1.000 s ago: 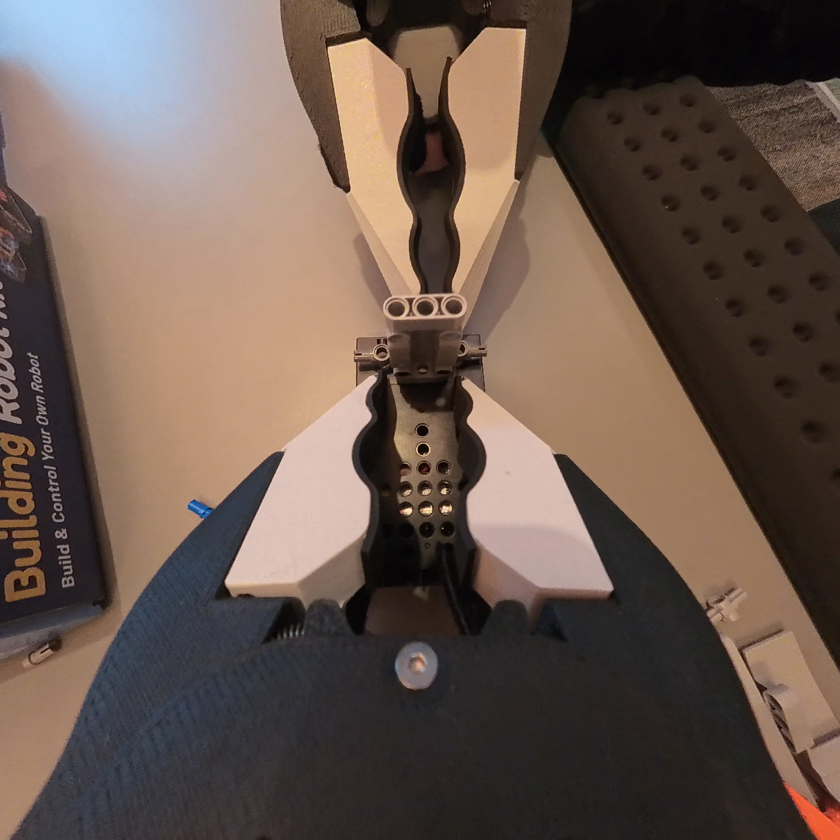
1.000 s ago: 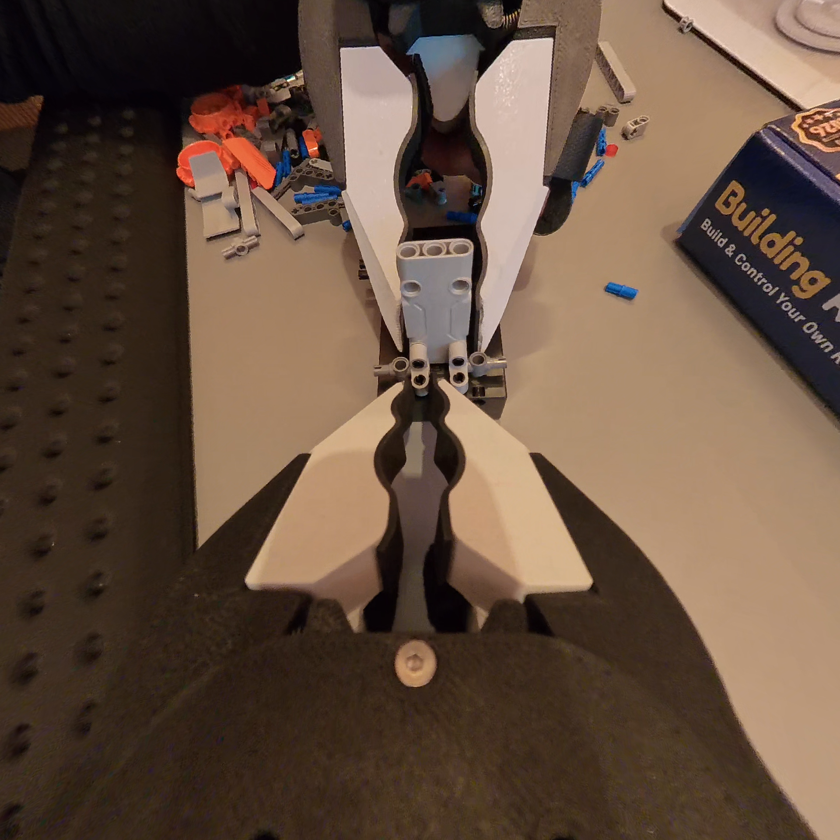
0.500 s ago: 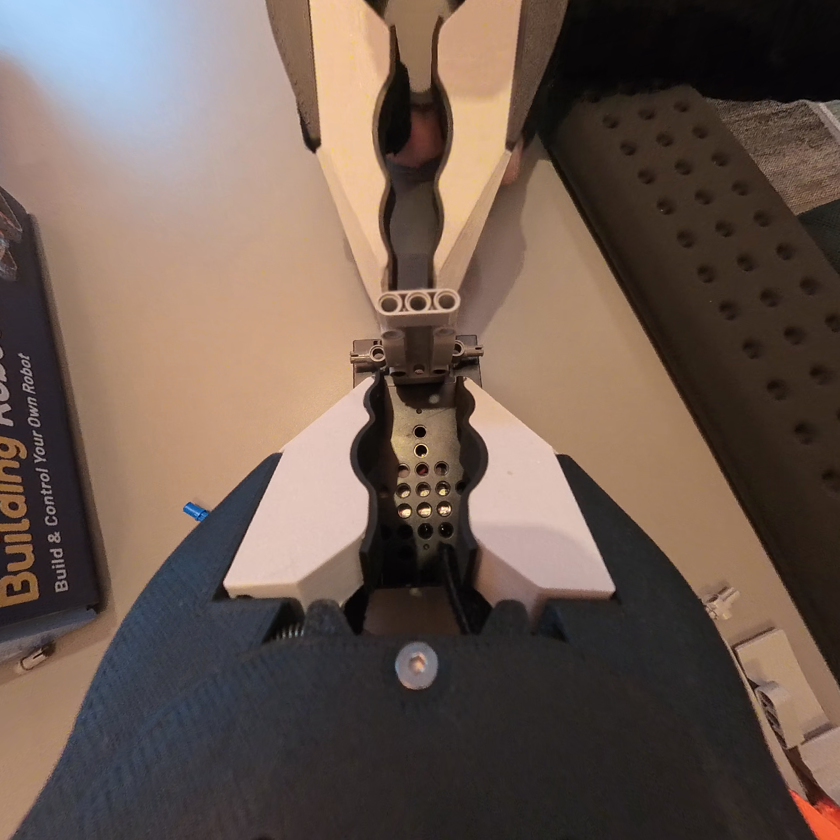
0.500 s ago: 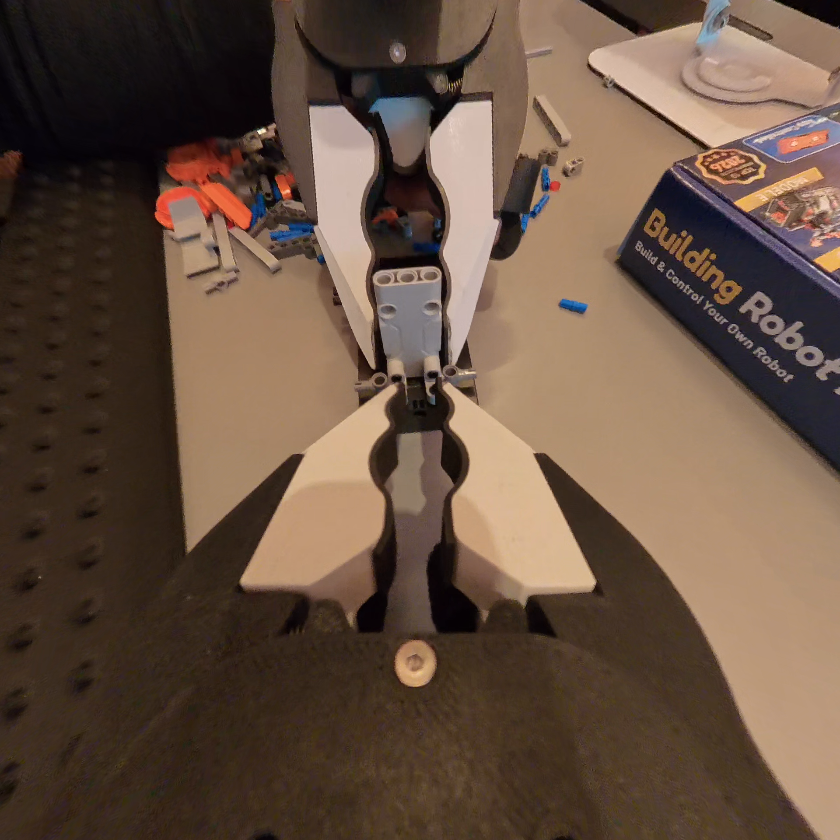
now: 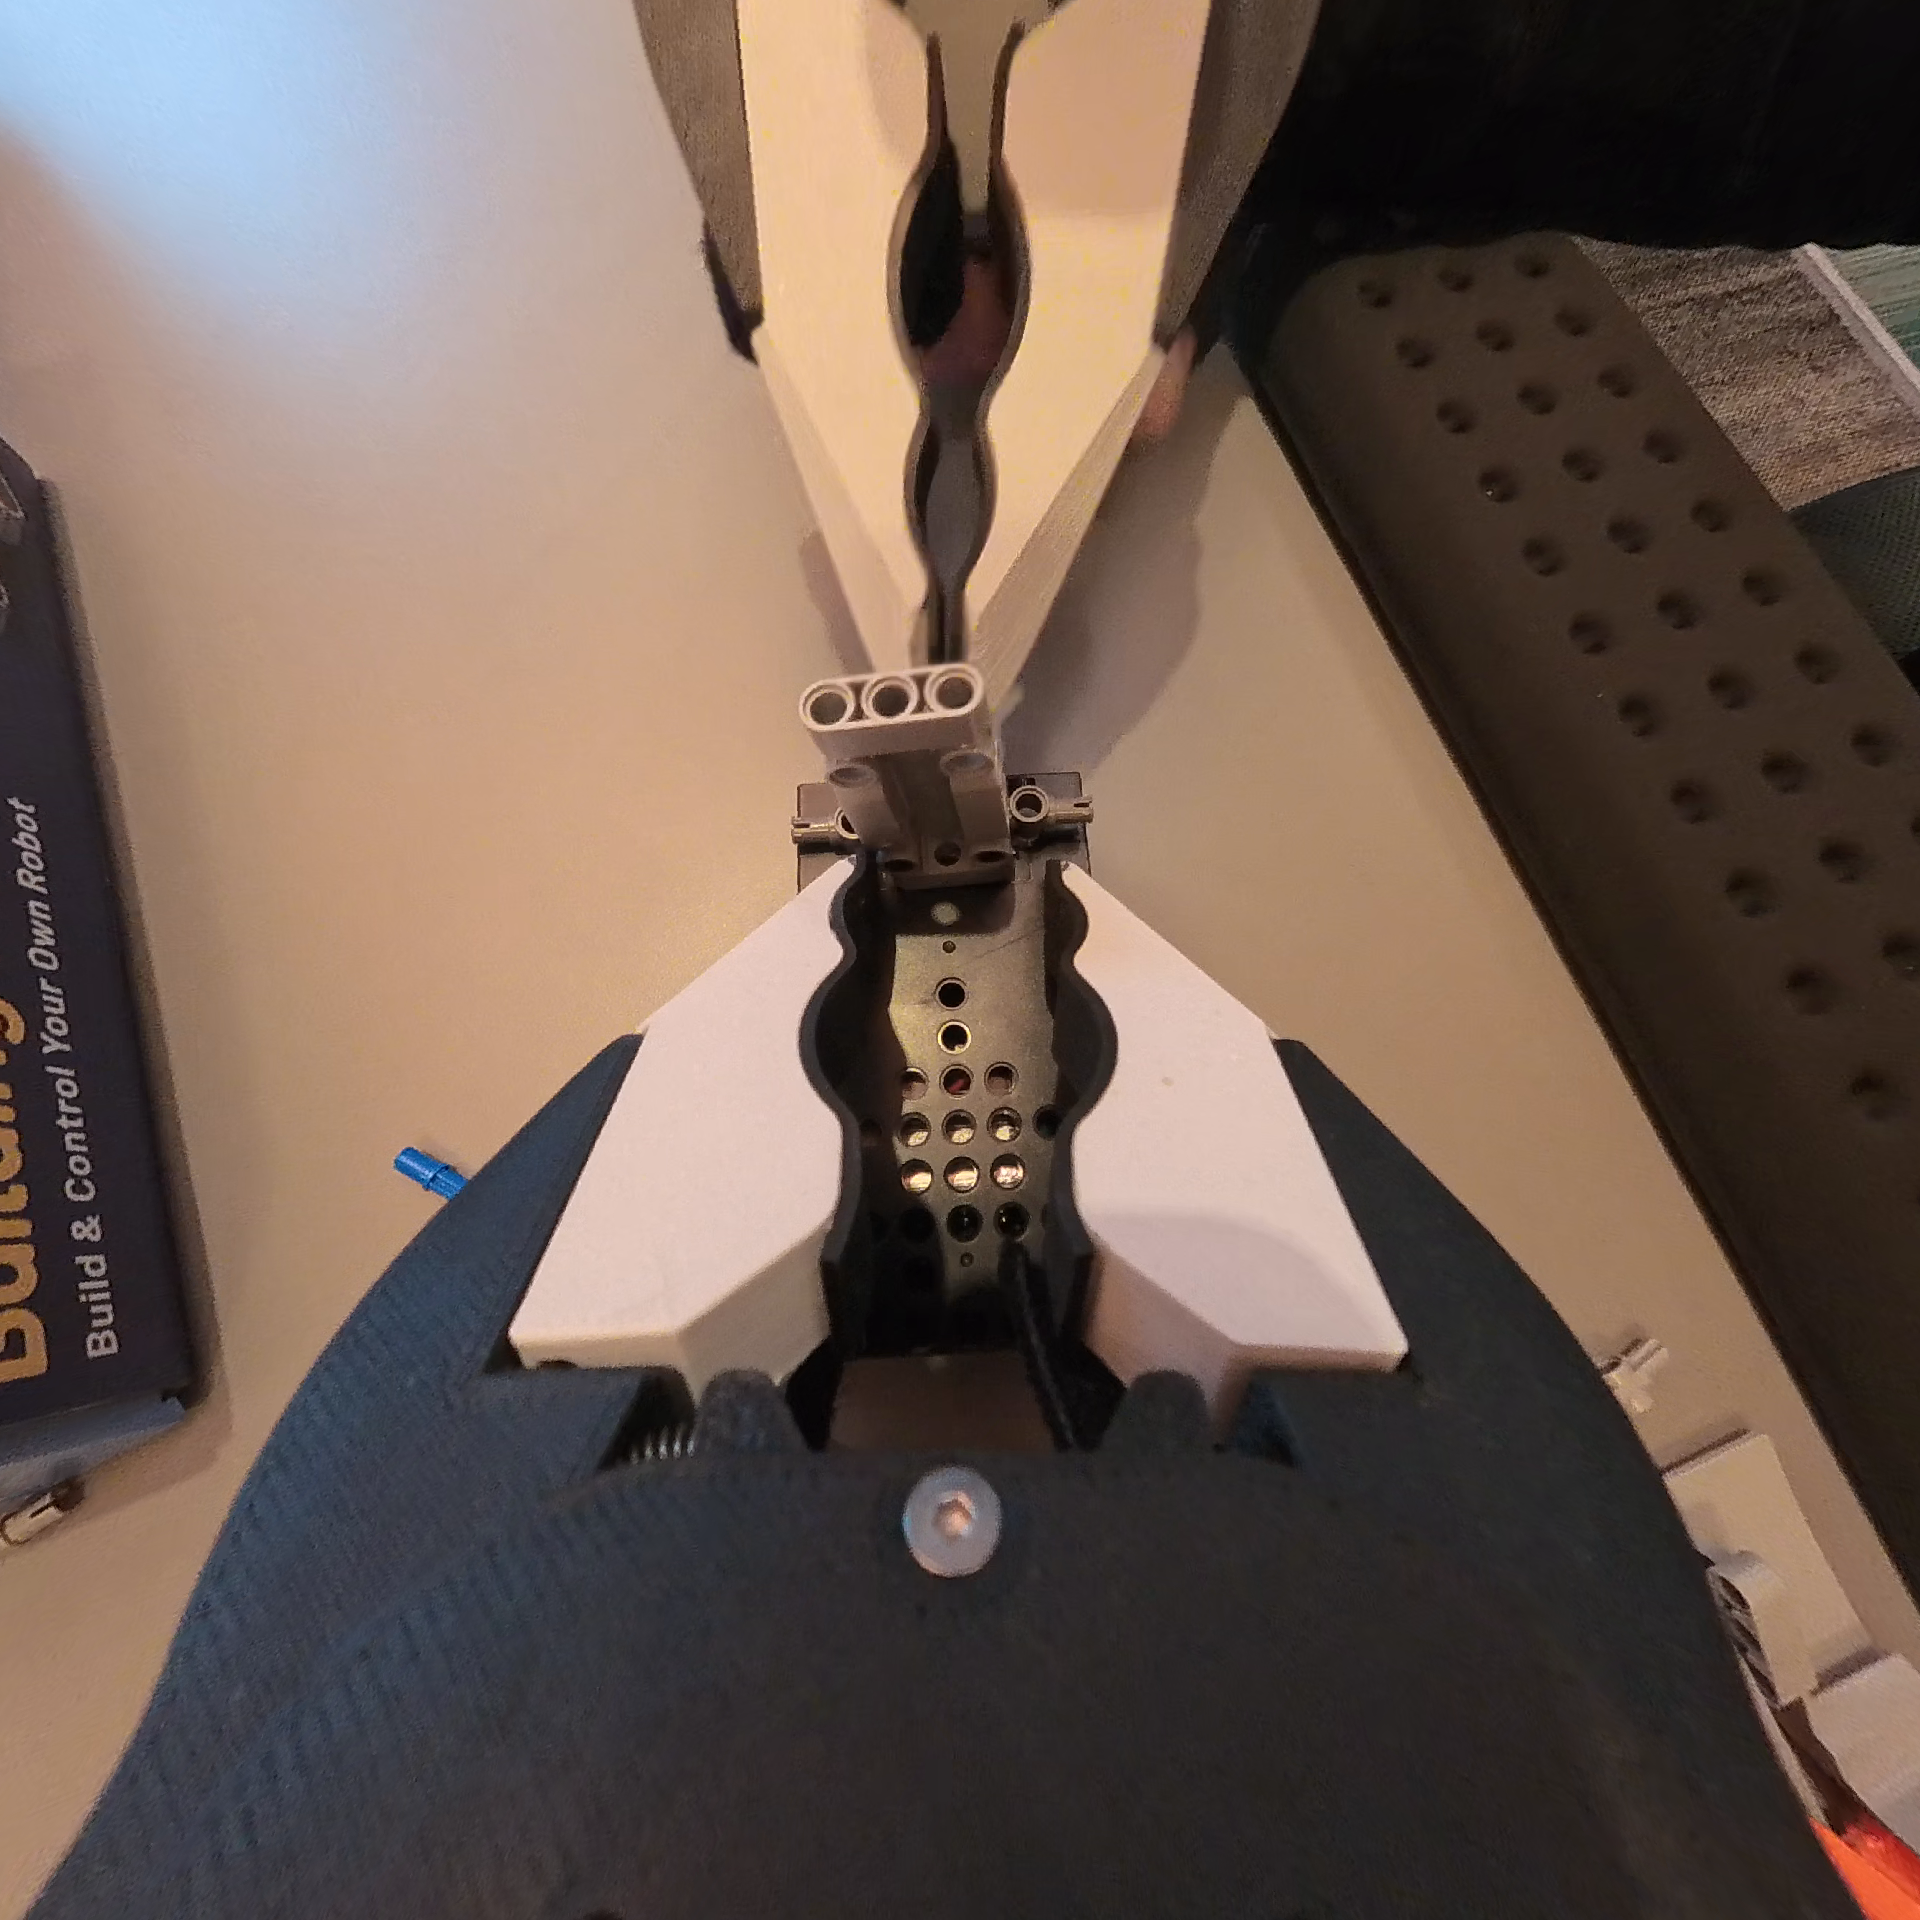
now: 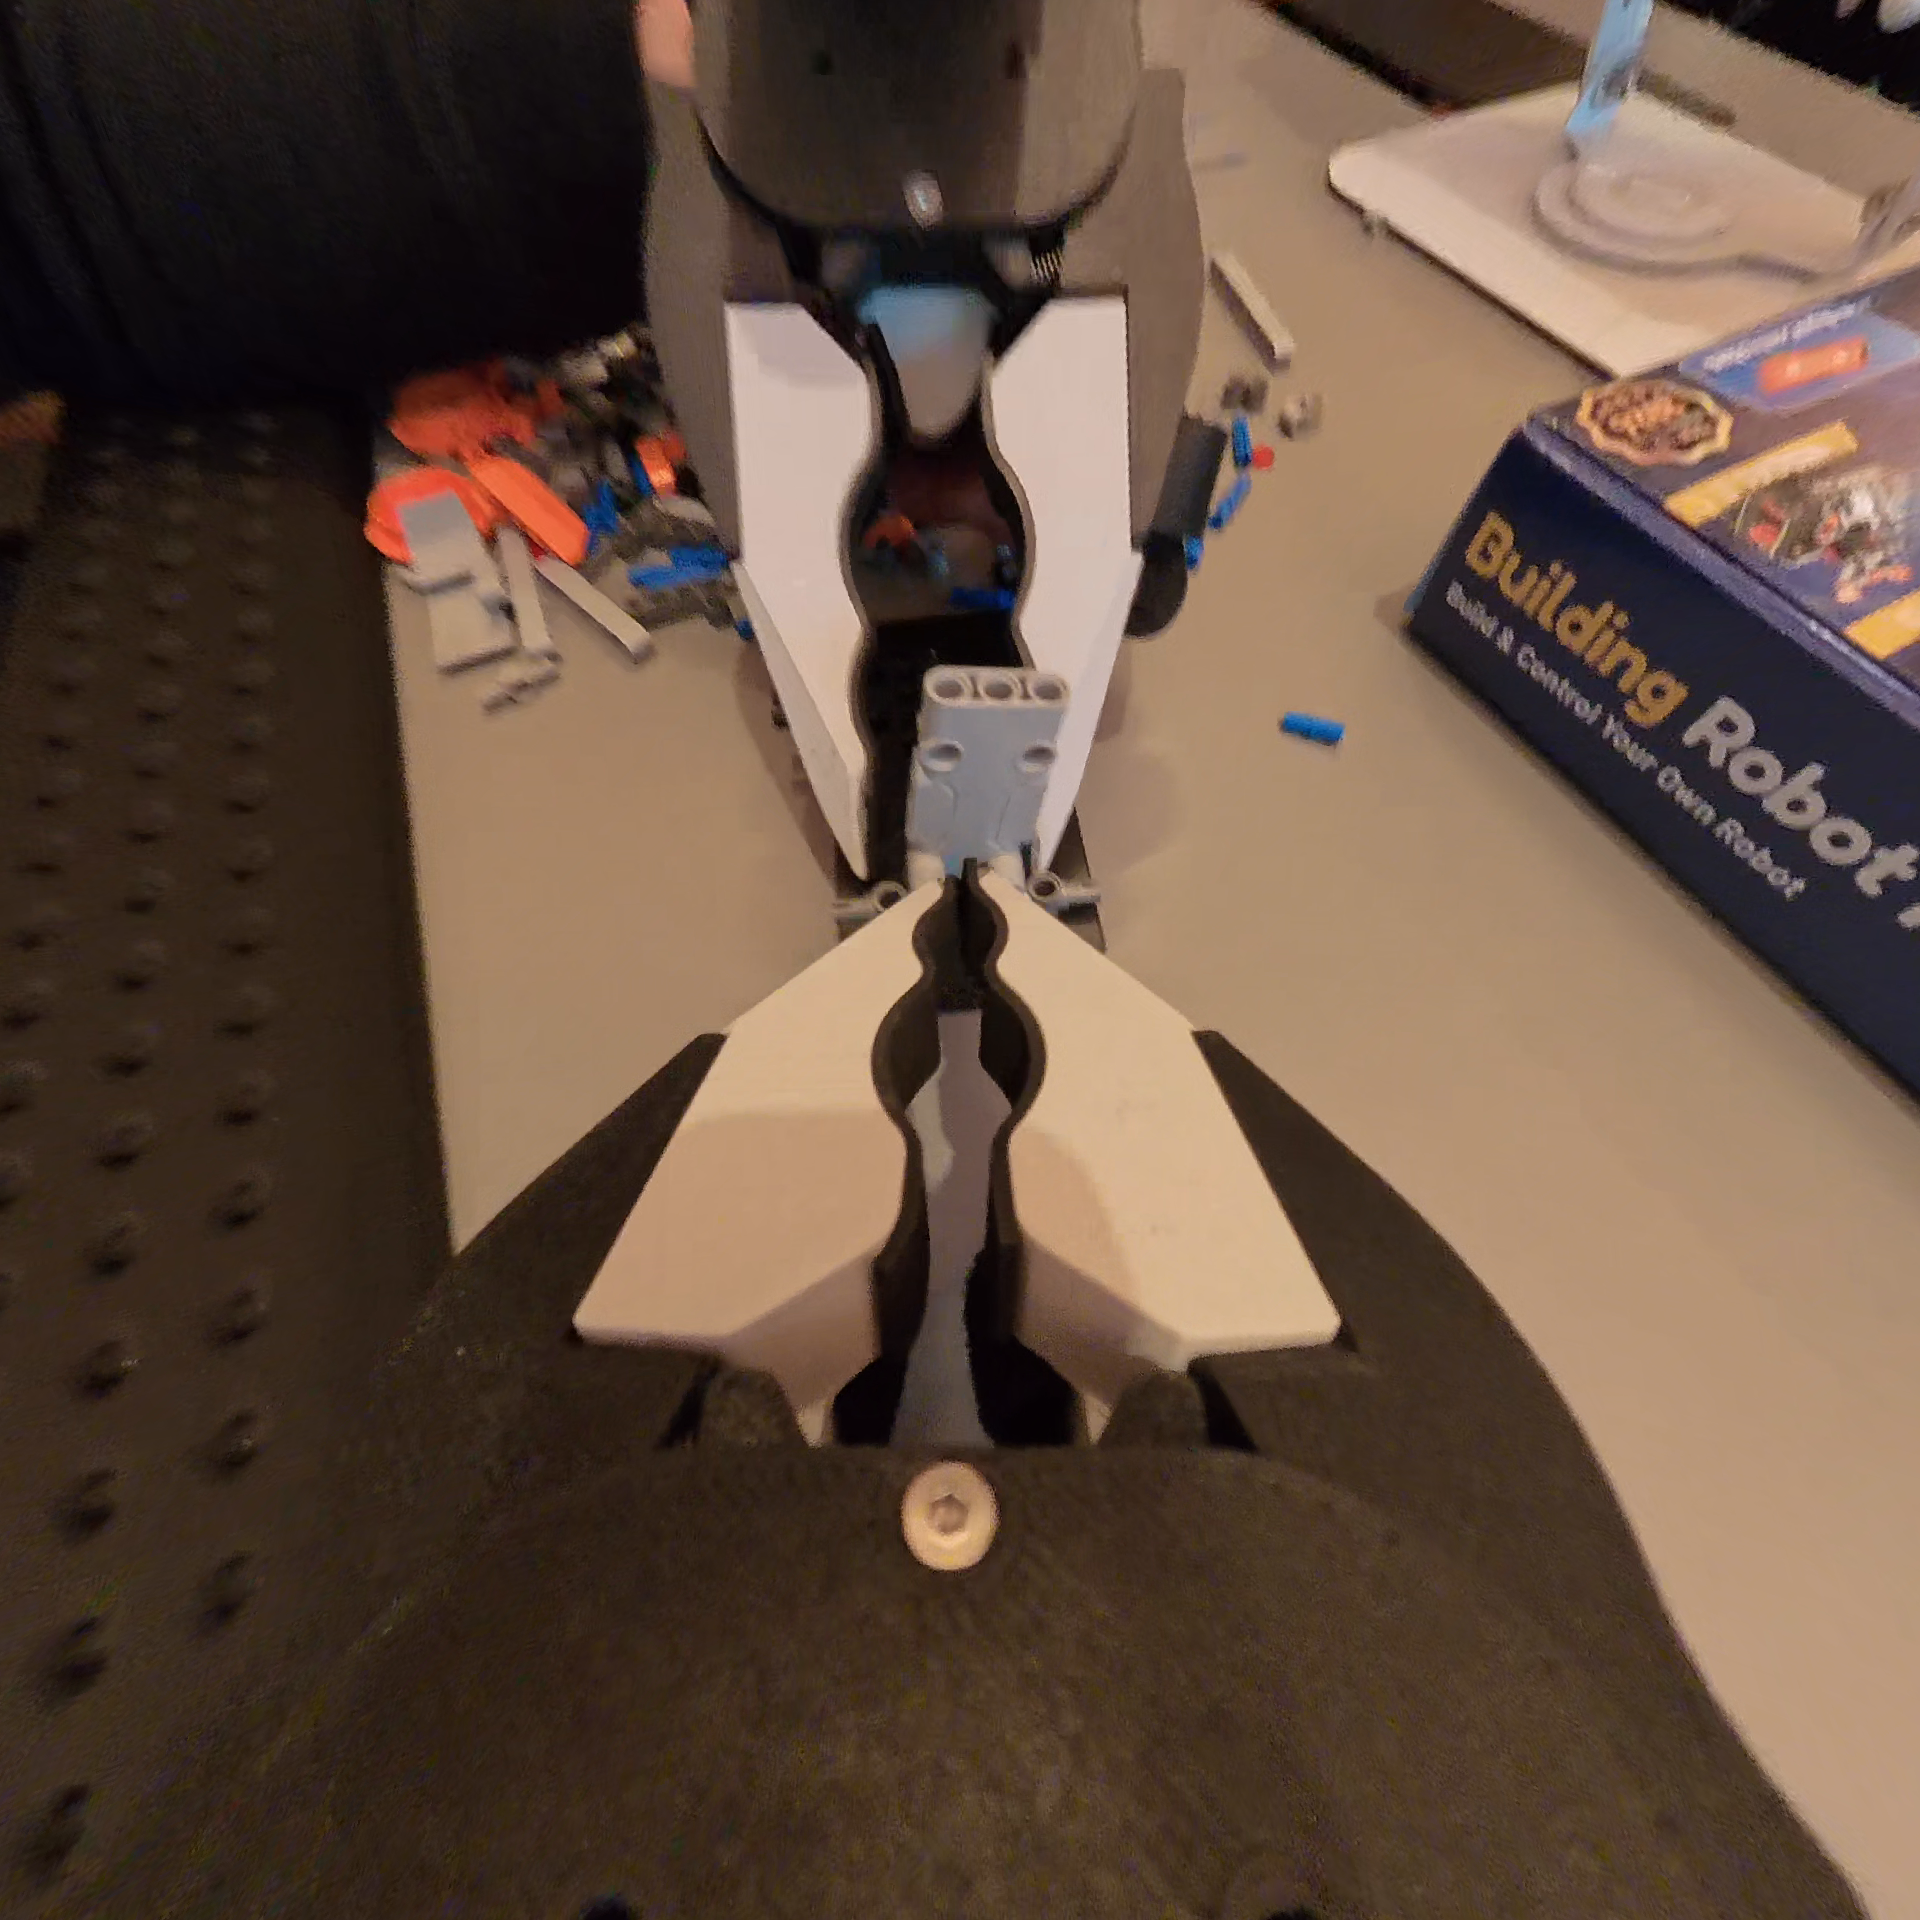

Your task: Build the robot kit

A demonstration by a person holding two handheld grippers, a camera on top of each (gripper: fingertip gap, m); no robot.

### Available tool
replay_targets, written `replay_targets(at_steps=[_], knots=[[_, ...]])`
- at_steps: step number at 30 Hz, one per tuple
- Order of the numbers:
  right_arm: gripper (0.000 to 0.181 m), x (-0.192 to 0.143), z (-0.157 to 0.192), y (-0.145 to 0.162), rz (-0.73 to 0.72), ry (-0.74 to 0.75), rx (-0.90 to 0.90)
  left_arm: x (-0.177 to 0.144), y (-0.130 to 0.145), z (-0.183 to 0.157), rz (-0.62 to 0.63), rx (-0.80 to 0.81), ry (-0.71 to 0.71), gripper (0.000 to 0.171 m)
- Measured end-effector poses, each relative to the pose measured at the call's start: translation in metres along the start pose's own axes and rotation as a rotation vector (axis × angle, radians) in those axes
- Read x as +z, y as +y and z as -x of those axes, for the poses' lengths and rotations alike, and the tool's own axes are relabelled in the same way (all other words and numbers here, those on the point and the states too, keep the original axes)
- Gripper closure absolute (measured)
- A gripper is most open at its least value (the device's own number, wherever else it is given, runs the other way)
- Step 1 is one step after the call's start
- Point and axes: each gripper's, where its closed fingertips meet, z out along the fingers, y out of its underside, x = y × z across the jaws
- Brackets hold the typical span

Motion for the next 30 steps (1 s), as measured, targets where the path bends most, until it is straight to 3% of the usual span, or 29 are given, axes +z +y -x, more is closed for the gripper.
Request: replay_targets(at_steps=[11,17,21,26,30], knots=[[0.181,0.007,0.008,0.011,0.063,-0.024,-0.035,0.0,-0.001,0.0,-0.011,-0.001,0.007,0.144],[0.181,-0.013,-0.007,-0.002,-0.054,0.052,0.005,-0.007,0.001,0.0,0.024,-0.002,0.003,0.132],[0.173,-0.009,-0.018,0.012,0.004,0.109,-0.006,-0.022,0.002,0.001,0.074,-0.001,-0.022,0.125],[0.166,-0.003,-0.028,0.02,0.065,0.194,-0.047,-0.057,-0.005,0.003,0.134,0.029,-0.178,0.122],[0.171,-0.01,-0.039,0.015,0.007,0.227,0.028,-0.091,0.007,-0.005,0.146,0.051,-0.368,0.124]])
